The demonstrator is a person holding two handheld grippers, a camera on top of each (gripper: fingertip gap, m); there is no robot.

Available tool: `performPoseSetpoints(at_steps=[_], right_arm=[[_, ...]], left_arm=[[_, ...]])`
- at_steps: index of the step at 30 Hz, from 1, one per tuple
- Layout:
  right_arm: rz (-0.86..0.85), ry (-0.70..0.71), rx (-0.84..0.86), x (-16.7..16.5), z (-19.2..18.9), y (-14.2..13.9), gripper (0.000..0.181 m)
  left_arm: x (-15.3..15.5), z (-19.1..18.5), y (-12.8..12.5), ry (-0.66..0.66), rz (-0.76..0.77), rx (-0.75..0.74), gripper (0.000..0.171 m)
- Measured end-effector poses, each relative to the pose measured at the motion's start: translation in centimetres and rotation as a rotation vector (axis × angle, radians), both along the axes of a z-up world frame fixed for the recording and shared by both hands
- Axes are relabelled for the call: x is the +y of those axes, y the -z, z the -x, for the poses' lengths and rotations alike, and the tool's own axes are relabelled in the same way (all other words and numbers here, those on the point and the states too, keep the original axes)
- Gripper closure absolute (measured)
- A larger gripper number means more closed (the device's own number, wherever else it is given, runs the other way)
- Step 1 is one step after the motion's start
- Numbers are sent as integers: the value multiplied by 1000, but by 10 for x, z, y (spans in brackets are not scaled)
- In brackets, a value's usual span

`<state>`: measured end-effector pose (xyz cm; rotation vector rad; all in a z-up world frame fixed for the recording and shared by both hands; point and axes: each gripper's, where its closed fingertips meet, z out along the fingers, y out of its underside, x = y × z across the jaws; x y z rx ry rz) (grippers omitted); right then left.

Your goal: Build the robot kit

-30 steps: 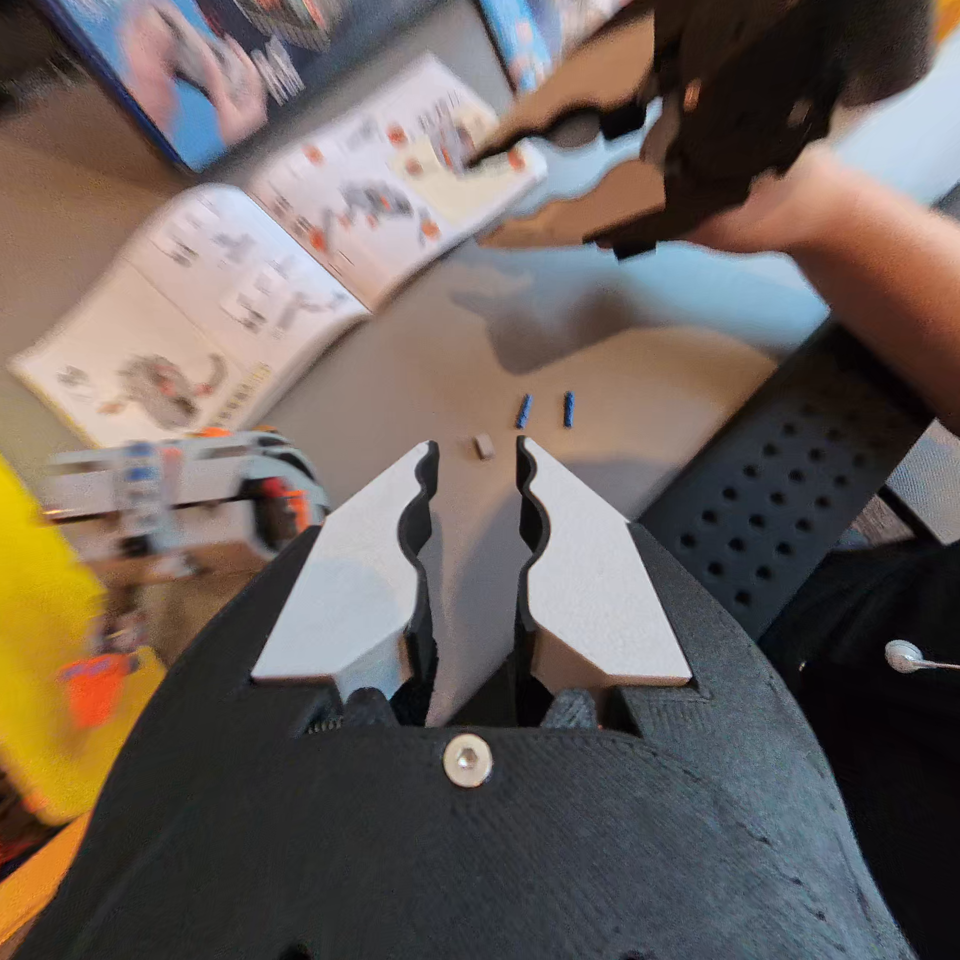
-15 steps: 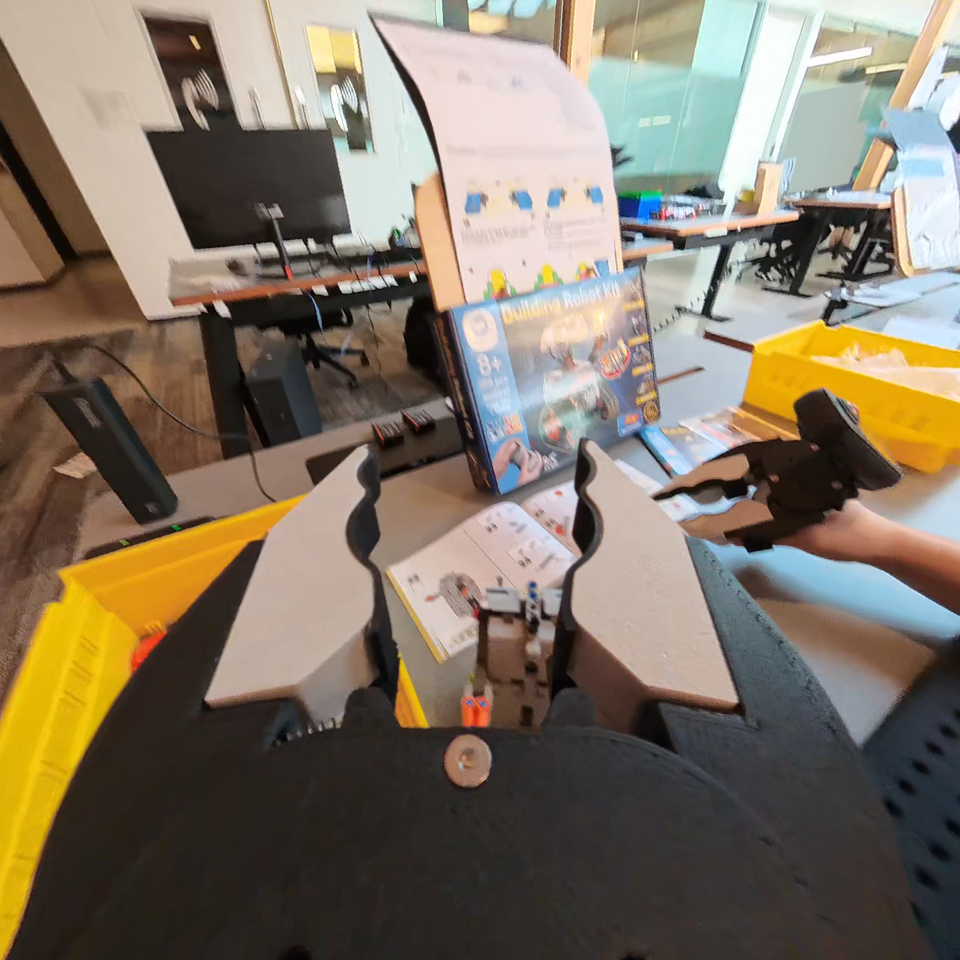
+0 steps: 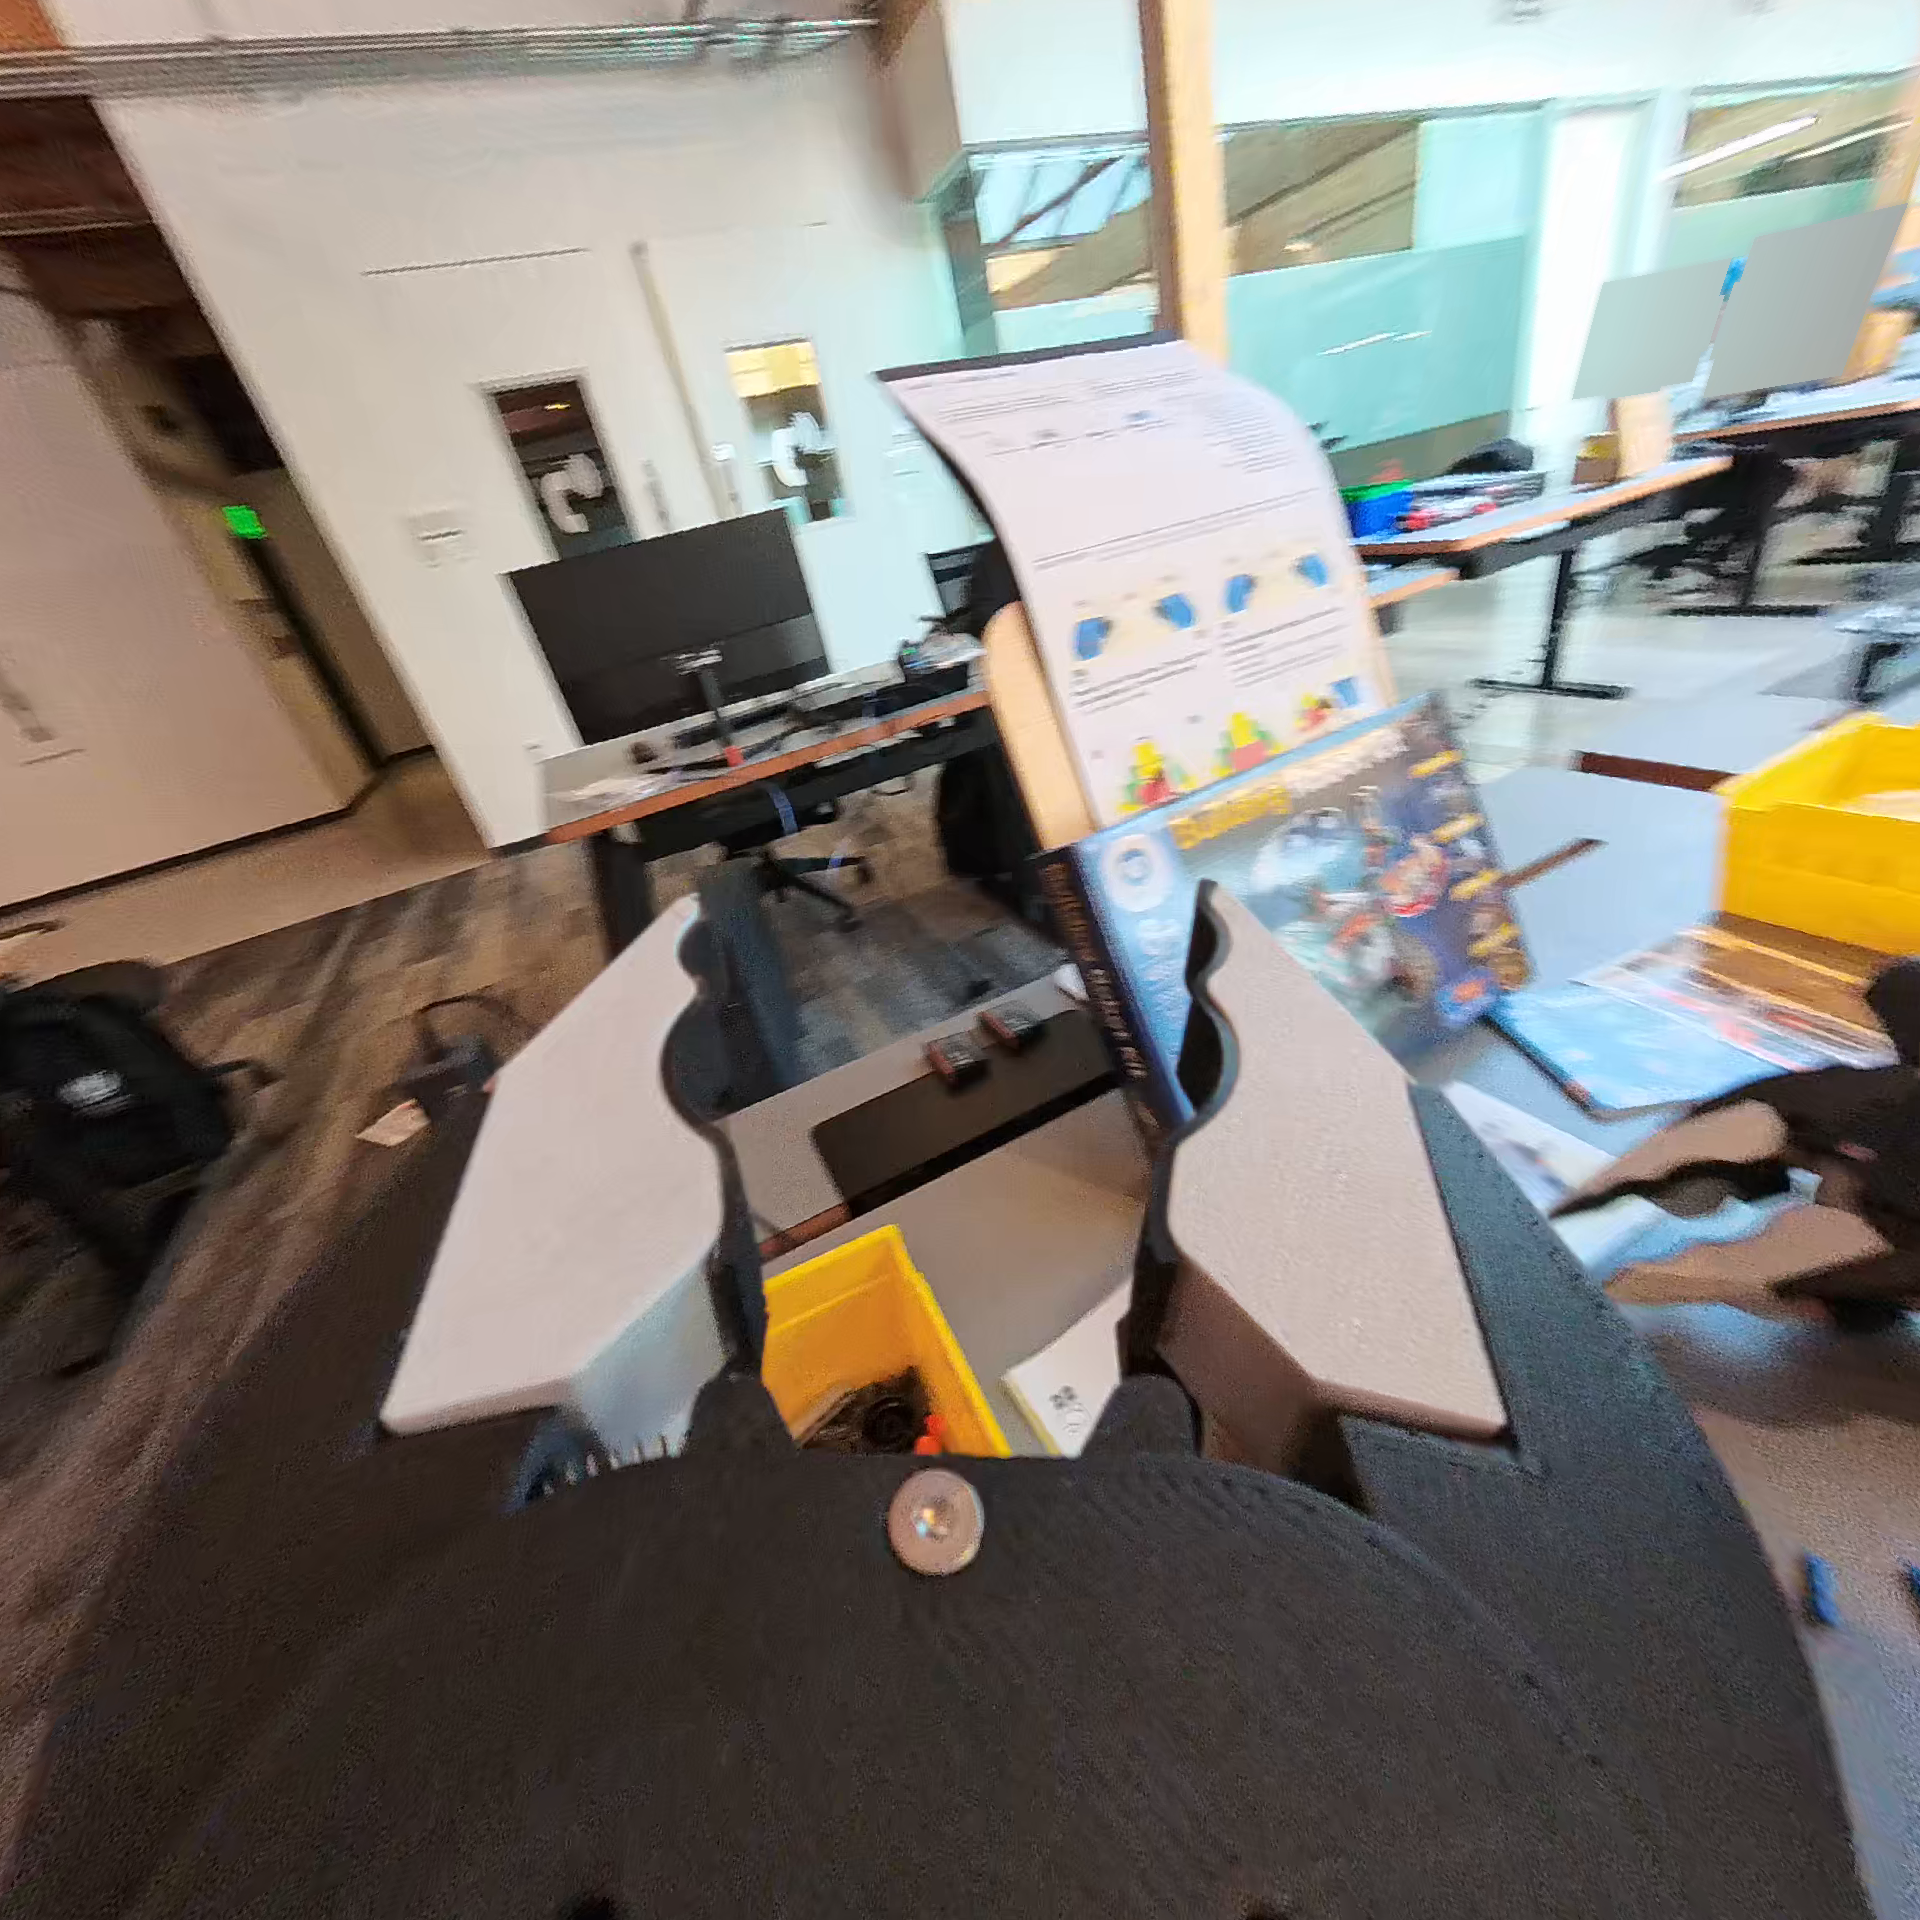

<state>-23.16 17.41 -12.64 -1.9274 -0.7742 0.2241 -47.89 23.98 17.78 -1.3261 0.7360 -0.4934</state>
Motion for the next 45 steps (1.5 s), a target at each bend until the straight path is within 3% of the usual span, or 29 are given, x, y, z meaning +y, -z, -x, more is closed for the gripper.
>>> performPoseSetpoints(at_steps=[2,9,16,29,45], right_arm=[[7,-9,-6,-1,2,2,146],[25,-26,-9,-4,4,7,146],[50,-14,54,-4,0,7,146],[37,-12,56,-6,-2,3,146],[22,-31,66,-8,-1,-1,152]], left_arm=[[12,10,2,-73,15,-4,88],[18,8,17,-25,142,0,99],[49,28,33,-126,215,11,100],[56,40,36,-170,239,4,103],[63,43,67,-198,332,163,110]])
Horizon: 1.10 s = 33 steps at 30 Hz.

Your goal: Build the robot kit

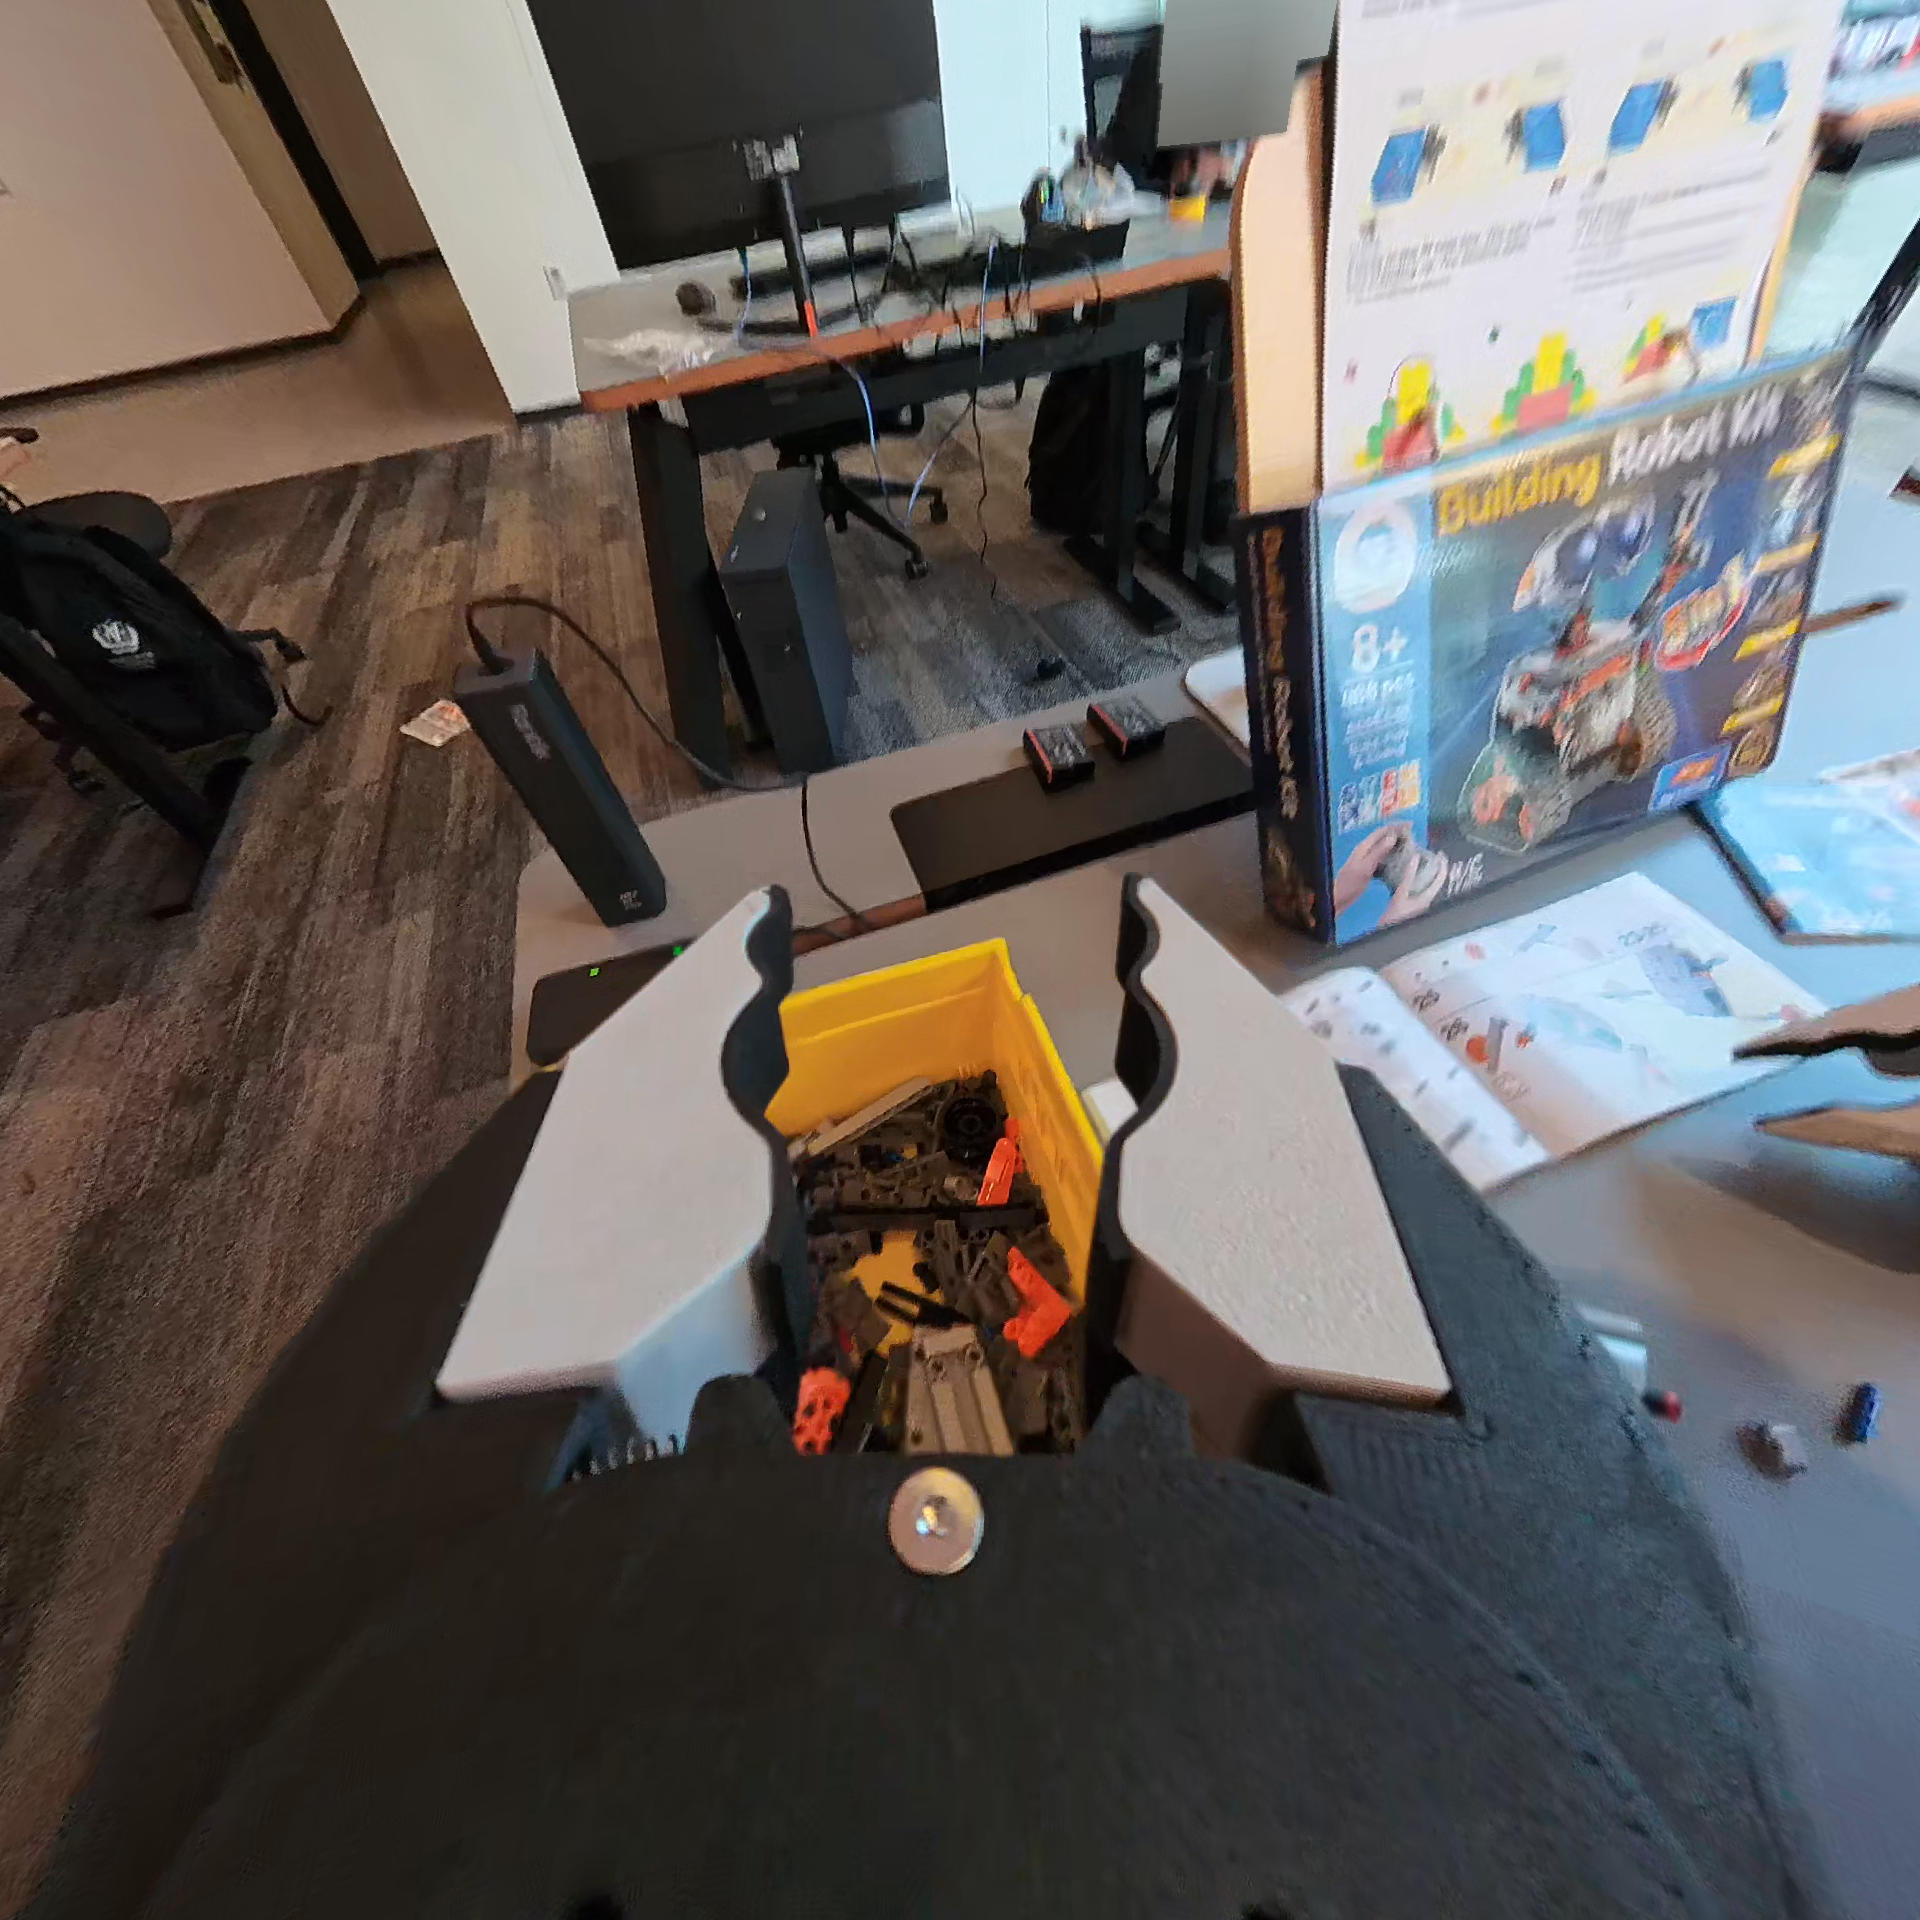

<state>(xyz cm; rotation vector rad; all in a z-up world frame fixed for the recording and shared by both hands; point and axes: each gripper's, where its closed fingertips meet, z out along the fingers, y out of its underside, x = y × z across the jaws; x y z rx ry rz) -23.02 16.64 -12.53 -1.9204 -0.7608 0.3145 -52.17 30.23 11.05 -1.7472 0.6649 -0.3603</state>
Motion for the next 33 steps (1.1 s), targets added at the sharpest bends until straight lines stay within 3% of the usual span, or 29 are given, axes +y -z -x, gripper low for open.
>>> performPoseSetpoints(at_steps=[3,7,9,13,16,20,24,25,30,33], right_arm=[[10,-3,-1,0,1,2,152],[4,-11,-14,-1,2,2,152],[16,-16,-17,-1,3,4,153],[17,-7,-53,2,1,7,154],[6,4,-67,3,-3,6,154],[12,17,-66,5,-6,7,154],[21,13,-68,5,-5,10,154],[23,10,-70,4,-5,11,154],[32,0,-74,3,-3,13,154],[28,-4,-79,2,-2,13,154]], left_arm=[[3,5,27,-2,88,138,118],[19,31,61,-105,193,305,152],[20,46,92,-136,346,375,164],[21,70,152,-130,633,498,165],[45,73,176,-125,696,472,163],[73,64,195,-71,710,383,147],[106,28,192,66,505,287,129],[111,20,193,102,457,273,134],[113,6,206,181,314,414,131],[110,15,219,176,326,520,126]])
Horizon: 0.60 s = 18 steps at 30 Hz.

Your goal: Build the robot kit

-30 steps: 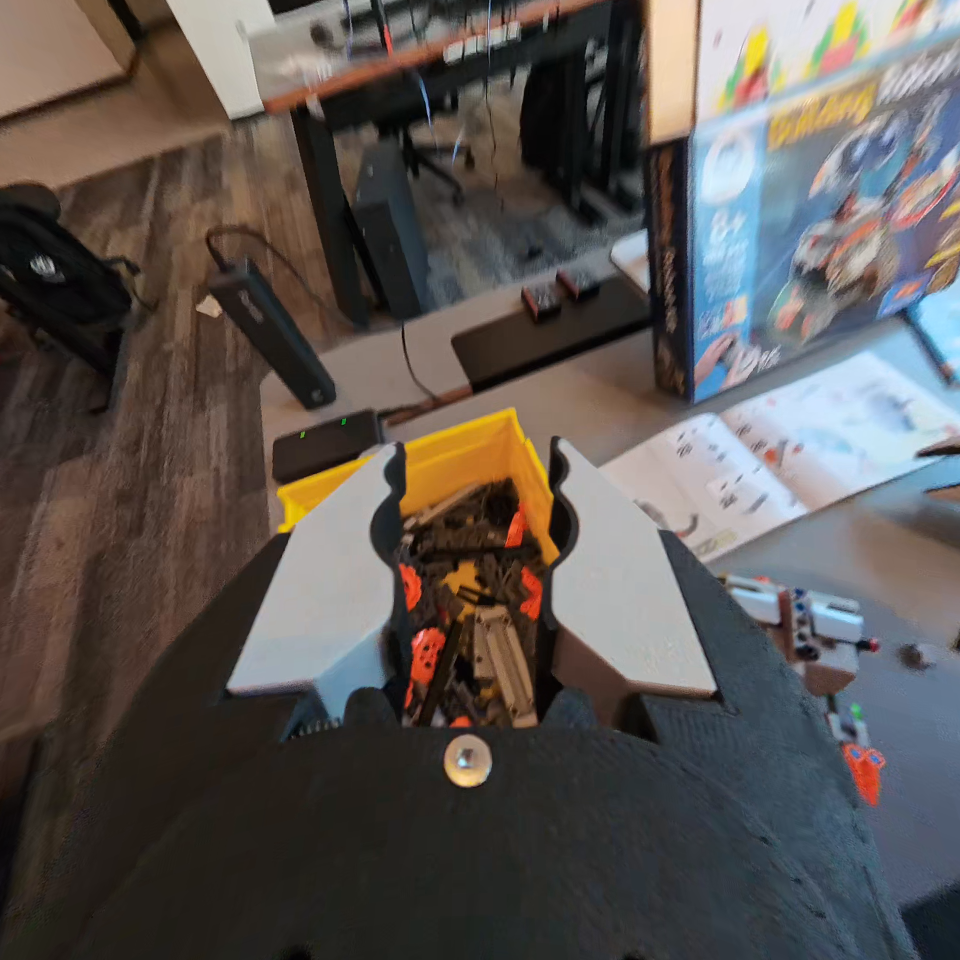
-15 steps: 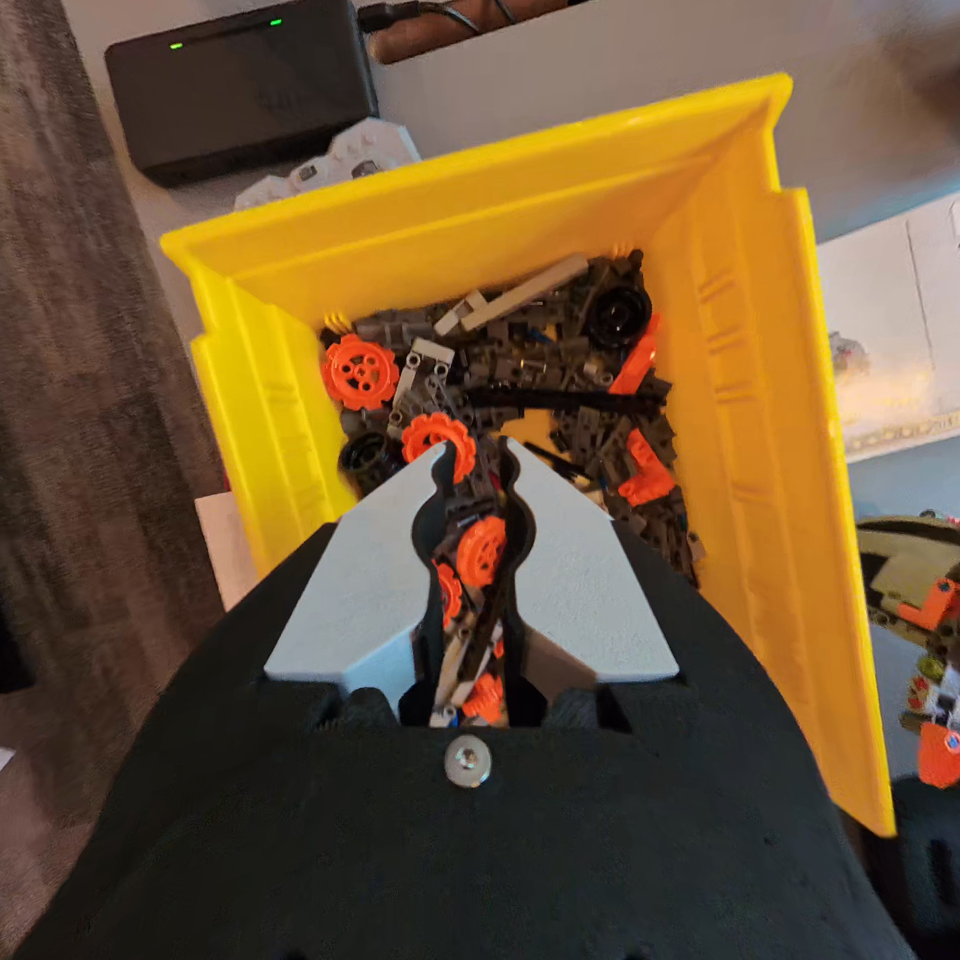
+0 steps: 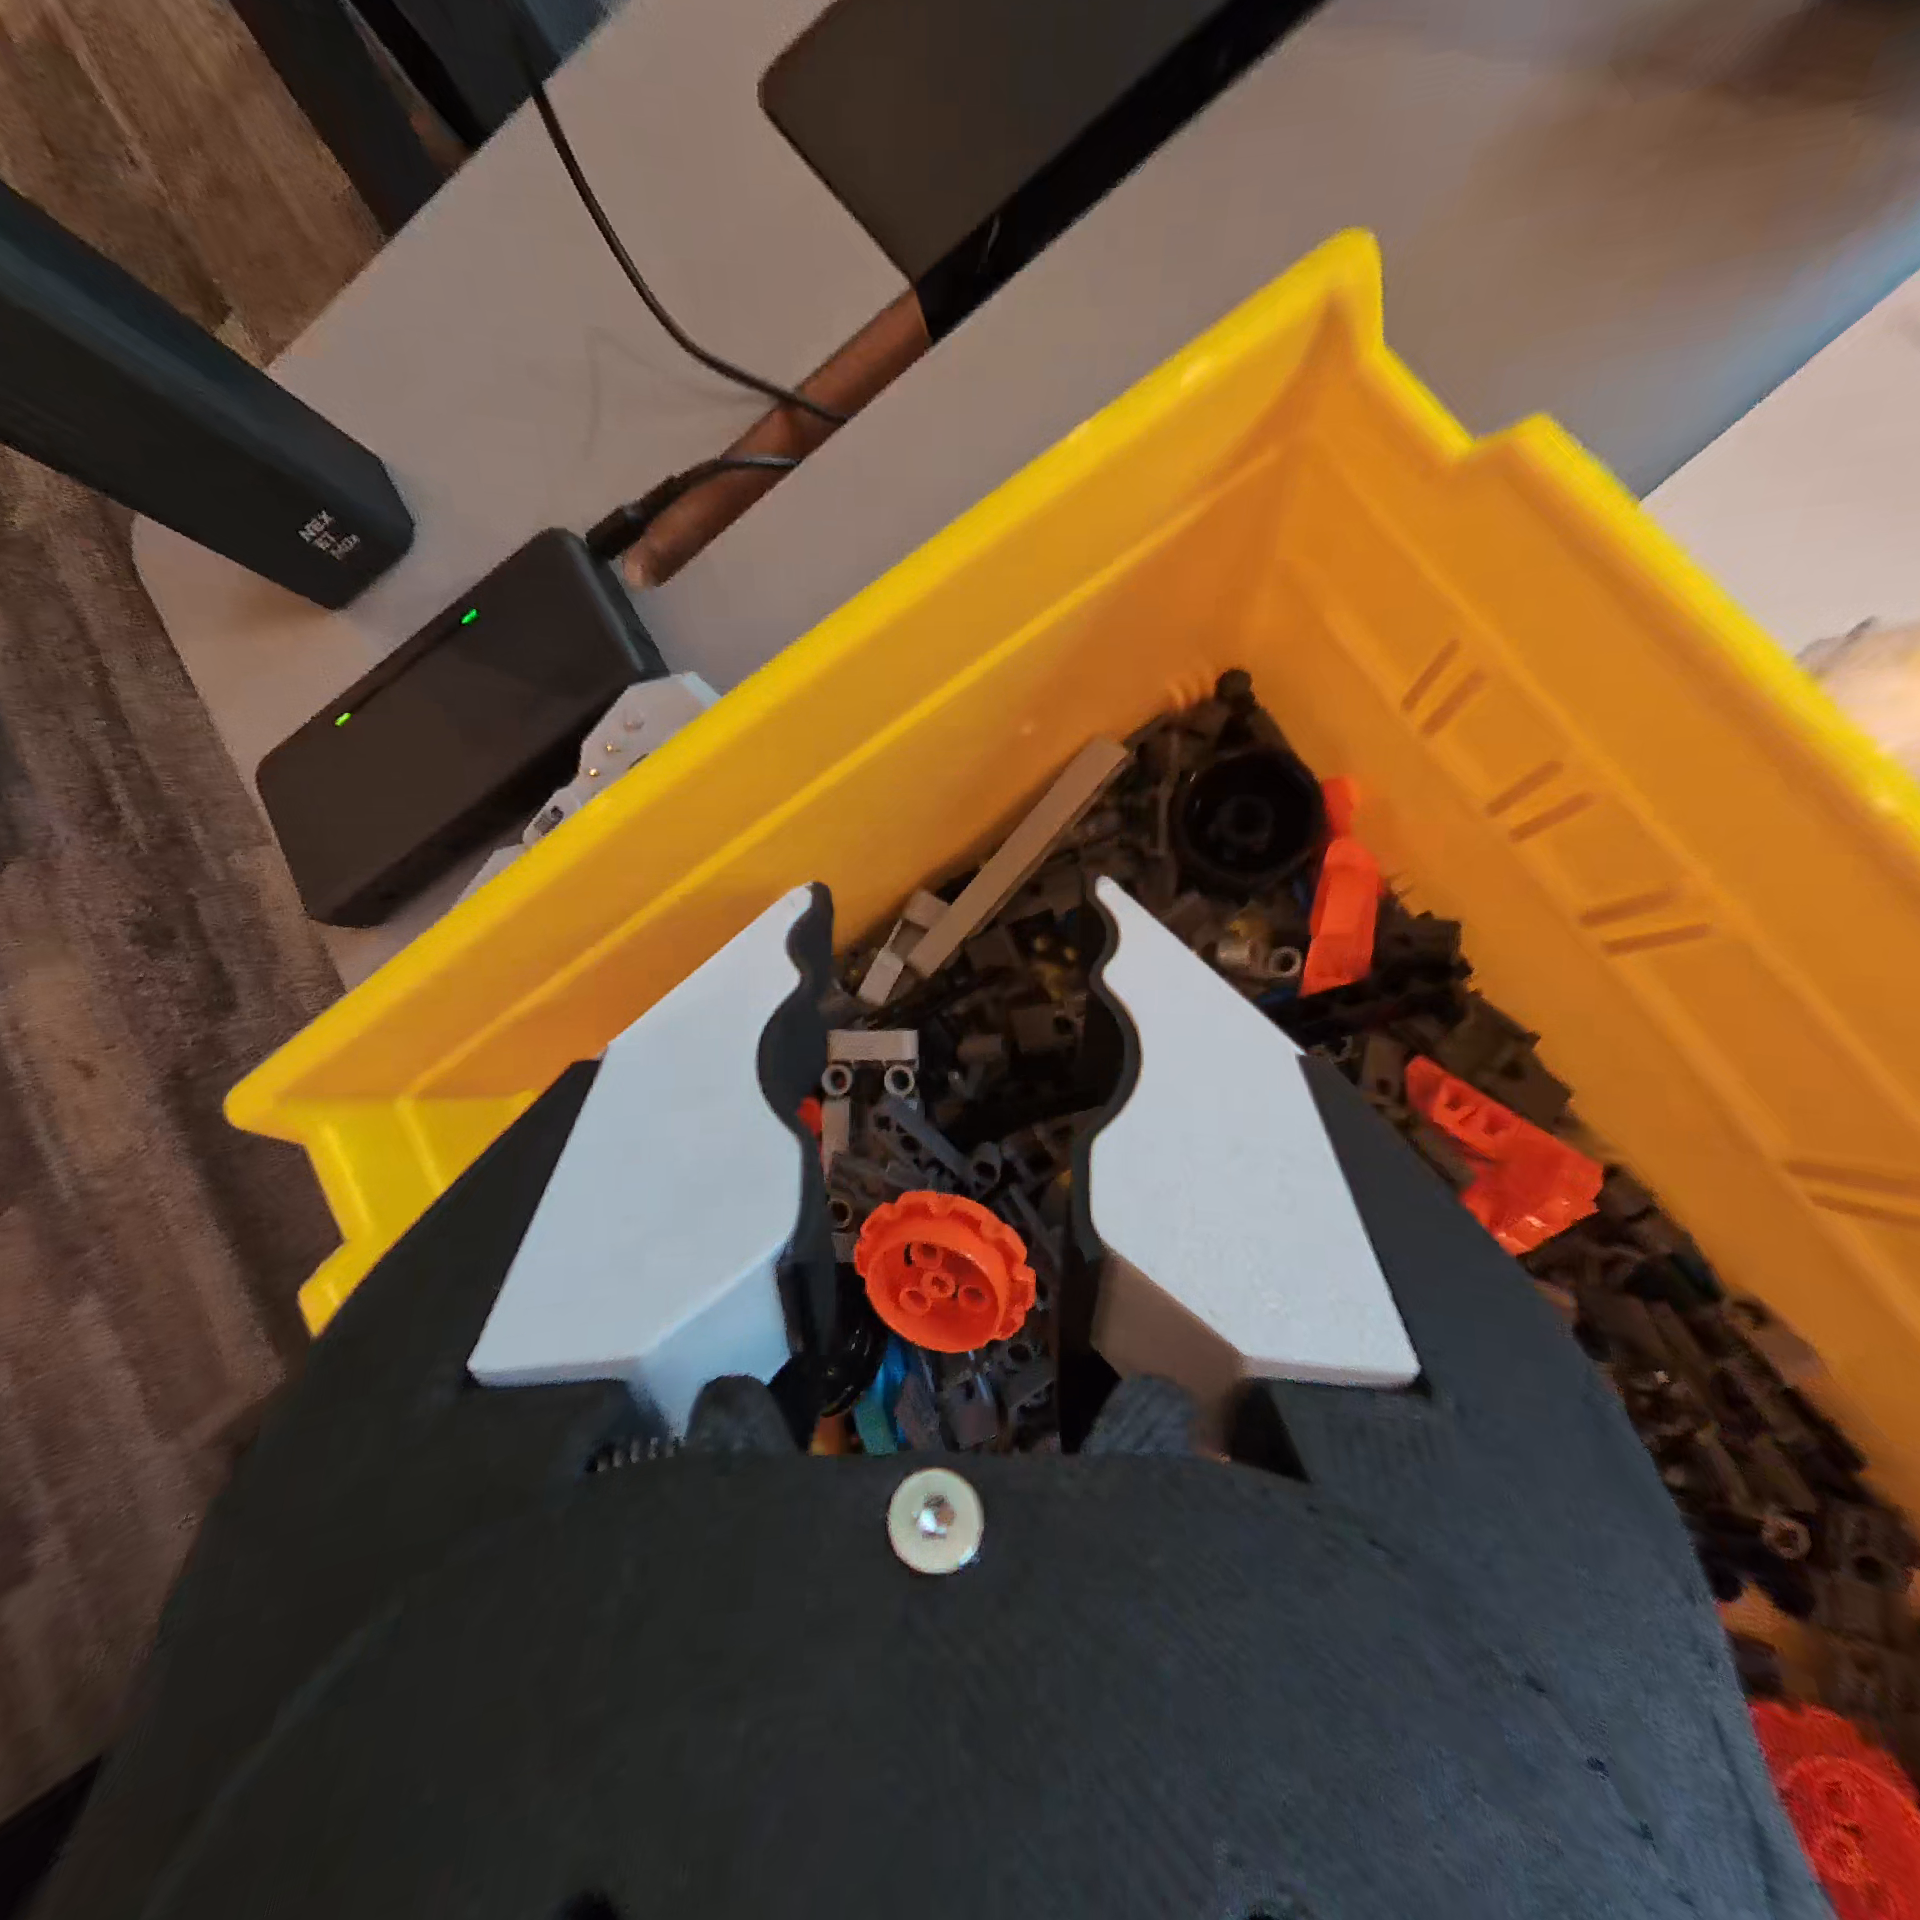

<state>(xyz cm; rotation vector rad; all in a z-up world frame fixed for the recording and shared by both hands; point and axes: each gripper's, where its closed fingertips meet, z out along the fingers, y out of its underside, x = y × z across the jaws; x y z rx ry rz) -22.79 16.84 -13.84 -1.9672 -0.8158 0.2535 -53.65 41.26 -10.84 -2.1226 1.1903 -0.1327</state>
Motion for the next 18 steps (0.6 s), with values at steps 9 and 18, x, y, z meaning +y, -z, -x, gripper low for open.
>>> performPoseSetpoints(at_steps=[9,18], right_arm=[[5,-7,-12,-2,0,2,154],[18,-19,-14,-4,3,5,154]], left_arm=[[1,-9,34,72,-30,150,129],[-40,18,17,64,172,169,138]])
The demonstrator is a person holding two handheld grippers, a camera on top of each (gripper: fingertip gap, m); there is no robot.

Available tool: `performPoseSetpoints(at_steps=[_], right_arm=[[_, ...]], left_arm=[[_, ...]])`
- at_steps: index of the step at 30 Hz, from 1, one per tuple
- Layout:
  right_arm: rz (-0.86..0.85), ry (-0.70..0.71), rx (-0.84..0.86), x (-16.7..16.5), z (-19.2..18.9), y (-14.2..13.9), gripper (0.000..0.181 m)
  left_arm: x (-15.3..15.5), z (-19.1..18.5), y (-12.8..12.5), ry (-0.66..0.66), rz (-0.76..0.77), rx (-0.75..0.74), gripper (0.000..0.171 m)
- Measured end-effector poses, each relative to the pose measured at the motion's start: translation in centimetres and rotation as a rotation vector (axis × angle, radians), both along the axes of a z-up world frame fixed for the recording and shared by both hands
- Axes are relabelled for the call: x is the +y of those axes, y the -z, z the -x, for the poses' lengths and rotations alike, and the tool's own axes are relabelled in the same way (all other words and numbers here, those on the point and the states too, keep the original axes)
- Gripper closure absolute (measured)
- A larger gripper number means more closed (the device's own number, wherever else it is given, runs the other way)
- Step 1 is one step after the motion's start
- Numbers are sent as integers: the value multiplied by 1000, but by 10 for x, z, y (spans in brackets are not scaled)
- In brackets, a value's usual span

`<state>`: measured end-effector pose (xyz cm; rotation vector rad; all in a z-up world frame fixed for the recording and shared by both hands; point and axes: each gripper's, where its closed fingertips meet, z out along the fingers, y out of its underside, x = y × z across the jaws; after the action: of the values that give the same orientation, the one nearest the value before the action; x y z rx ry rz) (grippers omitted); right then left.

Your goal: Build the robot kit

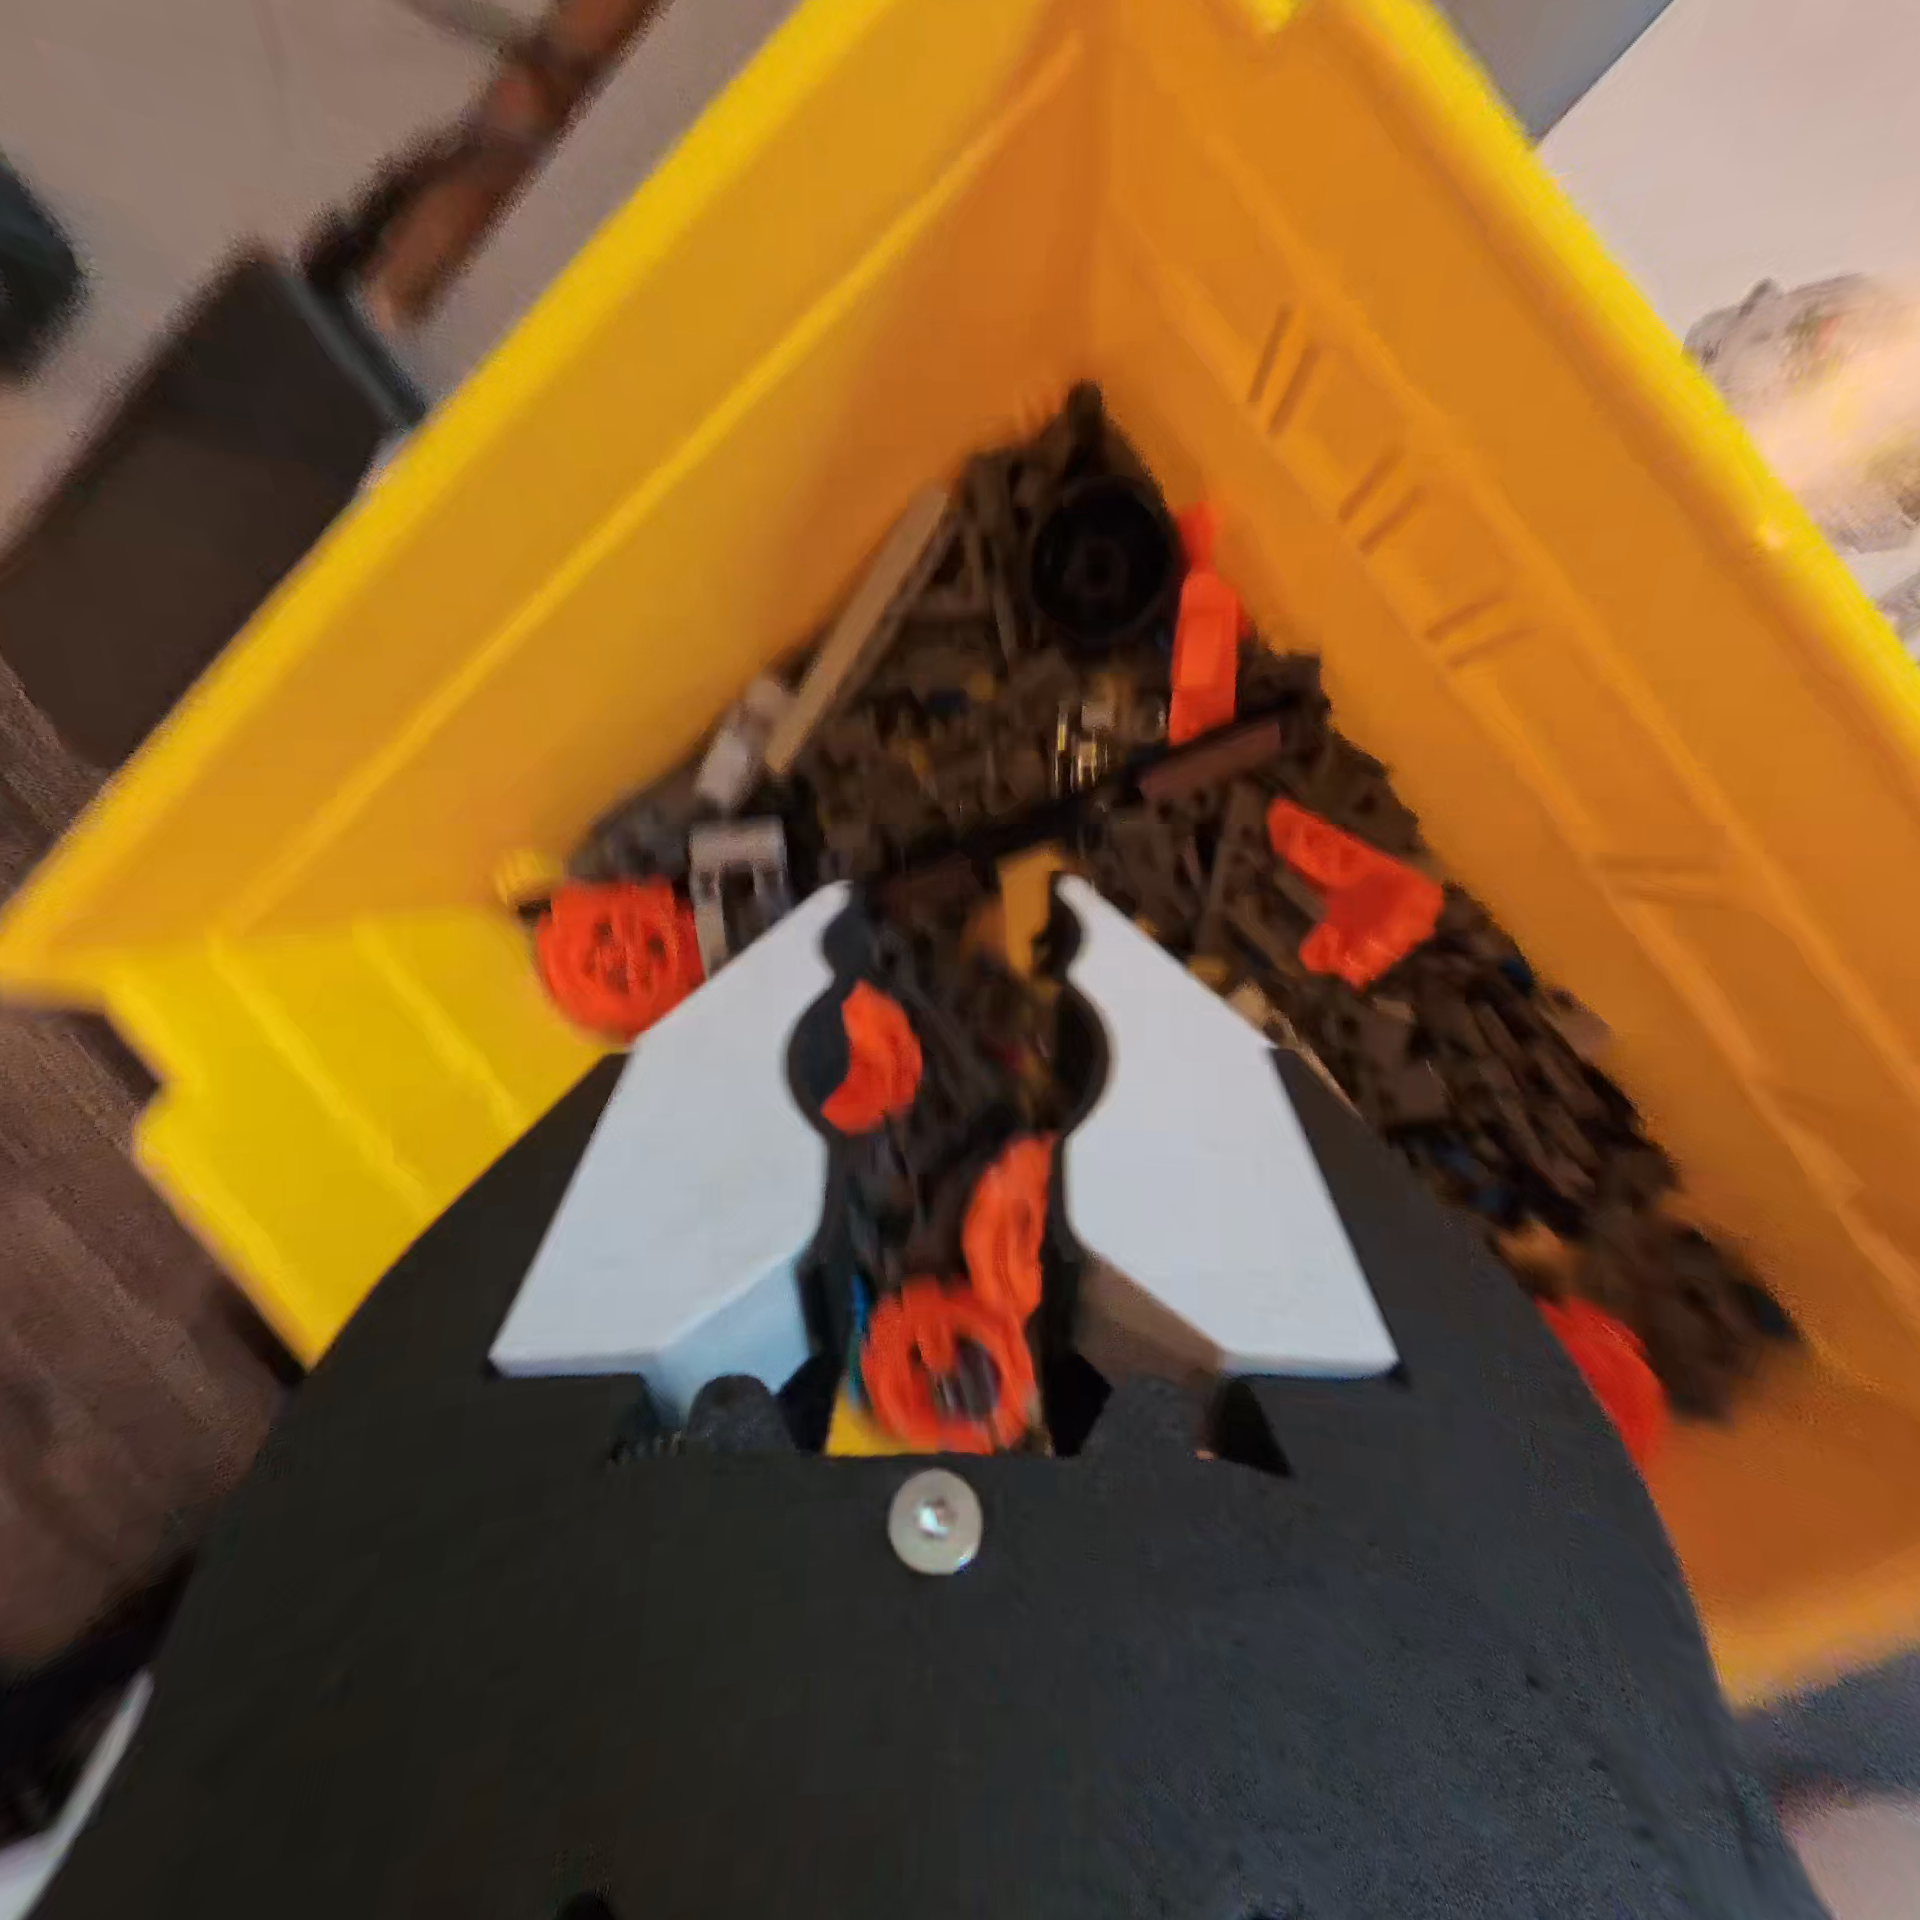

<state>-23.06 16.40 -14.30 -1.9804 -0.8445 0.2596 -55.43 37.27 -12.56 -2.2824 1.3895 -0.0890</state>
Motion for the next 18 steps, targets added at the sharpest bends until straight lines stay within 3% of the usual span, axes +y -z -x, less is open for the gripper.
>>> performPoseSetpoints(at_steps=[2,4,5,7,9,14,18], right_arm=[[1,-3,-3,-1,1,0,154],[2,-5,-9,-1,1,1,154],[3,-7,-11,-1,1,1,154],[2,-10,-18,-2,2,1,154],[-2,-12,-29,-3,2,1,154],[-3,-12,-44,-3,1,2,154],[5,-15,-39,-3,2,4,154]], left_arm=[[-19,33,-13,-149,92,79,130],[-51,65,-21,-268,190,147,151],[-71,78,-21,-304,254,176,159],[-97,105,-13,-354,343,280,159],[-97,125,-5,-379,348,355,156],[-84,92,7,-311,422,232,140],[-78,49,5,-140,374,181,127]])
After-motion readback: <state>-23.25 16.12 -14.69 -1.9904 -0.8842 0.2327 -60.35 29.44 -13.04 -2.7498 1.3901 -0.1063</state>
